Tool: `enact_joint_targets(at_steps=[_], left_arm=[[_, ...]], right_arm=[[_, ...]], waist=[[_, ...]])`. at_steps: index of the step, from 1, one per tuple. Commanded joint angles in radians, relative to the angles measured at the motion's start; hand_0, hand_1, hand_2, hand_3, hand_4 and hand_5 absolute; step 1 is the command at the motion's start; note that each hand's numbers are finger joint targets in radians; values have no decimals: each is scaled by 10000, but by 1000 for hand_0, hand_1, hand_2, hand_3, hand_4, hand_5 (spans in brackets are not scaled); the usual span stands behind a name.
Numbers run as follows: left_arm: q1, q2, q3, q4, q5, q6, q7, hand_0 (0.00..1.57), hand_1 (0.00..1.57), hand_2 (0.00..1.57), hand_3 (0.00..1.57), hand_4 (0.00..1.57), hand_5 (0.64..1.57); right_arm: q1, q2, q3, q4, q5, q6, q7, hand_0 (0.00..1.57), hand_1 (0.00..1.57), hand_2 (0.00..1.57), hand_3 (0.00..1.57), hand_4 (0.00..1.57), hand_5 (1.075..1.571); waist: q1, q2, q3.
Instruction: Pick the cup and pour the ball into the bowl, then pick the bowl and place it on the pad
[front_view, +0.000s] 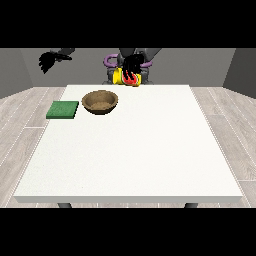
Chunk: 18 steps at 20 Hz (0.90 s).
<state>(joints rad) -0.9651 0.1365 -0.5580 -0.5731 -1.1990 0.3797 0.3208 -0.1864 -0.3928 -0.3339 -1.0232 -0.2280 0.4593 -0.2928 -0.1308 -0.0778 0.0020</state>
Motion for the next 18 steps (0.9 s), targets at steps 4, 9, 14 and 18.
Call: enact_joint_targets(at_steps=[4, 9, 14, 18], left_arm=[[-901, -805, -2308, 767, -2770, -1715, 977, 1533, 1533, 1571, 1571, 1556, 1164], [-680, -886, -3266, 1004, -3895, -2535, 732, 1465, 1465, 1571, 1571, 1481, 1216], [-1111, -953, -2936, 467, -4218, -3231, -7, 1446, 1446, 1571, 1571, 1529, 1129], [-602, -332, -1918, 152, -3546, -2477, -228, 1449, 1449, 1571, 1571, 1535, 1136]], right_arm=[[-323, 166, 162, 206, 32, 120, -103, 0, 0, 0, 0, 0, 1570], [-469, -181, -90, 319, -142, 68, 323, 0, 0, 0, 0, 0, 1571], [-53, 103, -6, 594, 173, -79, -368, 0, 0, 0, 0, 0, 1570], [172, 49, -38, 310, -214, 67, 615, 0, 0, 0, 0, 0, 1569]], waist=[[-233, 134, 7], [10, -88, -12], [458, -38, -15], [368, -396, -23]])
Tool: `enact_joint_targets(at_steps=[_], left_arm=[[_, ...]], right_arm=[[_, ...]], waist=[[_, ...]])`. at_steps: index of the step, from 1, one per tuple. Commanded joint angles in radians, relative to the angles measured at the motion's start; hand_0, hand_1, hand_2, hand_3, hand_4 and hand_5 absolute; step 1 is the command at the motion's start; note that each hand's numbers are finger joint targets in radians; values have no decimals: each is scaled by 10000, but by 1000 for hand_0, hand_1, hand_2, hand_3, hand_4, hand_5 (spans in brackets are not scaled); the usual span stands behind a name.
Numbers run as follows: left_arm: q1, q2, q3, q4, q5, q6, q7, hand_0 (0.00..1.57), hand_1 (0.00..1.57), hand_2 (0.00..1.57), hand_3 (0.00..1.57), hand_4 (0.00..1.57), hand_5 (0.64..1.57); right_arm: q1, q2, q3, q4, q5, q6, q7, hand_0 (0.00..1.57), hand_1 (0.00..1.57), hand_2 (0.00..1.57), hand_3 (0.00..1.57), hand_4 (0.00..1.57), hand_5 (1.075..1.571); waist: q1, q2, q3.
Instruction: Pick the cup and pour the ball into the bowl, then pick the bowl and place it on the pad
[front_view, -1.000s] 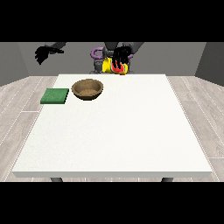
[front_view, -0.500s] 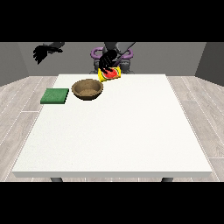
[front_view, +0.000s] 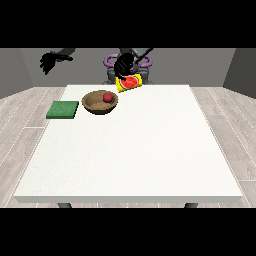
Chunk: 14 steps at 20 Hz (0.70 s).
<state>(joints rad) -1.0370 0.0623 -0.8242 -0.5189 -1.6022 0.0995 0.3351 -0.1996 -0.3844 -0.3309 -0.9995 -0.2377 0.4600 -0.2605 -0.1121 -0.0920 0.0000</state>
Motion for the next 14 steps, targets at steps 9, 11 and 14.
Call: enact_joint_targets(at_steps=[9, 11, 14], left_arm=[[2298, -583, 6358, -2765, 6914, 3823, 144, 897, 897, 851, 476, 1264, 1437], [3123, -598, 6763, -3375, 8386, 4401, -436, 0, 0, 0, 0, 630, 1569], [3928, -610, 7126, -4368, 10768, 4443, -1656, 0, 0, 0, 0, 0, 1550]], right_arm=[[630, 333, -235, -58, -164, -460, 135, 0, 0, 0, 0, 251, 1567], [303, 577, -110, -185, -183, -484, -17, 0, 0, 0, 0, 351, 1568], [-103, 865, 112, -452, -36, -808, 18, 0, 0, 0, 0, 303, 1568]], waist=[[1217, 255, -211], [1102, 989, -248], [894, 1480, -222]])
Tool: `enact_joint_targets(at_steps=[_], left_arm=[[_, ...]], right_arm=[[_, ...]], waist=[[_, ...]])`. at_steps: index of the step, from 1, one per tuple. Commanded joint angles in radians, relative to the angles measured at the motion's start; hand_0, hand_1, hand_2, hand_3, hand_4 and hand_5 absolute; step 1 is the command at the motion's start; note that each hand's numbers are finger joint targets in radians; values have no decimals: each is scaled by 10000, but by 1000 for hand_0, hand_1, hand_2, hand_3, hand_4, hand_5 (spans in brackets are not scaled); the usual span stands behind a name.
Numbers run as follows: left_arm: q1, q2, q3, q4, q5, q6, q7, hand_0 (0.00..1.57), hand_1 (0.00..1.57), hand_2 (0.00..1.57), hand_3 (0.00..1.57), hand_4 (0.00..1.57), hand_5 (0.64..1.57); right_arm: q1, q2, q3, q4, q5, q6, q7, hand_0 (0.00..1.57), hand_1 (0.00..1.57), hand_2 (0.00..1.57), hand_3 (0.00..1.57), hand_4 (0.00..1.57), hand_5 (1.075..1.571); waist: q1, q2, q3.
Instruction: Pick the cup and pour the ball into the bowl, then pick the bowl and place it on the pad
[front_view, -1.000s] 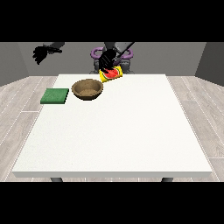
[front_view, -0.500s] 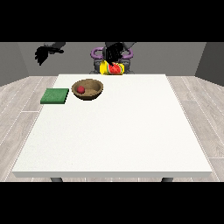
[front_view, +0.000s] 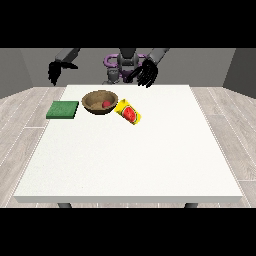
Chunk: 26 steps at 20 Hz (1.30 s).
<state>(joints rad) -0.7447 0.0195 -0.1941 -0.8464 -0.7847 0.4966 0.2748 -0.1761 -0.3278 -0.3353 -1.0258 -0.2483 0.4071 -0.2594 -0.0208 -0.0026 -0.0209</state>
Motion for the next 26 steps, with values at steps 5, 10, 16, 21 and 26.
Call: enact_joint_targets(at_steps=[5, 10, 16, 21, 26], left_arm=[[2241, -191, 950, -2429, 5725, -899, -3684, 0, 0, 0, 0, 0, 1564], [3170, 144, 1368, -2480, 6608, -2923, -5337, 0, 0, 0, 0, 0, 1564], [3002, 703, 2009, -2634, 6819, -3377, -6075, 0, 0, 0, 0, 0, 1564], [3410, 802, 1952, -3348, 6947, -3902, -5710, 0, 0, 0, 0, 0, 1565], [3631, 912, 1767, -4288, 6803, -4160, -5054, 0, 0, 0, 0, 0, 1566]], right_arm=[[-557, 1202, 418, -485, 479, -1562, -15, 0, 0, 0, 0, 201, 1571], [-550, 2436, 781, -634, 970, -3185, 59, 0, 0, 0, 0, 319, 1570], [-1346, 2030, 543, 1080, 982, -2960, -1348, 0, 0, 0, 0, 285, 1567], [-2219, 1608, 281, 2614, 920, -3220, -1550, 0, 0, 0, 0, 214, 1565], [-2648, 1315, 33, 4209, 734, -2853, -2493, 0, 0, 0, 0, 116, 1563]], waist=[[450, 935, 130], [1188, 865, 191], [909, 1715, 210], [1290, 1567, 212], [1506, 1621, 215]])
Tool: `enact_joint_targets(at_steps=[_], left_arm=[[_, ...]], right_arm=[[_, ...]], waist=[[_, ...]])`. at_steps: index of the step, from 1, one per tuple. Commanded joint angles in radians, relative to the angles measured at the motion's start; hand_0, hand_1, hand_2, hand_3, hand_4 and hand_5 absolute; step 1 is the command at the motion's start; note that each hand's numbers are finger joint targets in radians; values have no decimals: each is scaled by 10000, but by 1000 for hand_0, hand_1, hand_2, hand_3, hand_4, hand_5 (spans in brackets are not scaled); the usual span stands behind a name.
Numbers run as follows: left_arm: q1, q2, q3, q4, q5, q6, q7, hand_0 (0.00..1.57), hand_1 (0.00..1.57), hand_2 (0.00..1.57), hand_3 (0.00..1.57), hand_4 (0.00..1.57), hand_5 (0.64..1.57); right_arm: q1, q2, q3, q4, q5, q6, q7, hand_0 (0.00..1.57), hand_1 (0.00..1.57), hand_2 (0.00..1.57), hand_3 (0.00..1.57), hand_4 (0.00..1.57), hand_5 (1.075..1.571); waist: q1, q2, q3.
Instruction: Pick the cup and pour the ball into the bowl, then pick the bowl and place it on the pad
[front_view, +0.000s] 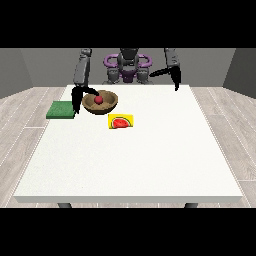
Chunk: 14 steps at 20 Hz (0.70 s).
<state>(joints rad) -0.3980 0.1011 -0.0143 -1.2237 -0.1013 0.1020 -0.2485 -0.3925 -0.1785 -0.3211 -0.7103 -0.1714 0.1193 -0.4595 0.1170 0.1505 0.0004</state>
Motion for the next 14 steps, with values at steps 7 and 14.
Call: enact_joint_targets(at_steps=[7, 14], left_arm=[[-120, 203, 125, -789, 42, -291, 400, 0, 0, 0, 0, 0, 1565], [53, 261, 12, -1111, 221, -661, 21, 0, 0, 0, 0, 568, 1549]], right_arm=[[-410, 463, -34, 1412, -93, -346, -472, 0, 0, 0, 0, 395, 1570], [1060, -482, 868, 1391, 2183, -3505, 240, 1571, 1571, 1571, 1570, 920, 1536]], waist=[[173, 307, 5], [847, 809, -42]])
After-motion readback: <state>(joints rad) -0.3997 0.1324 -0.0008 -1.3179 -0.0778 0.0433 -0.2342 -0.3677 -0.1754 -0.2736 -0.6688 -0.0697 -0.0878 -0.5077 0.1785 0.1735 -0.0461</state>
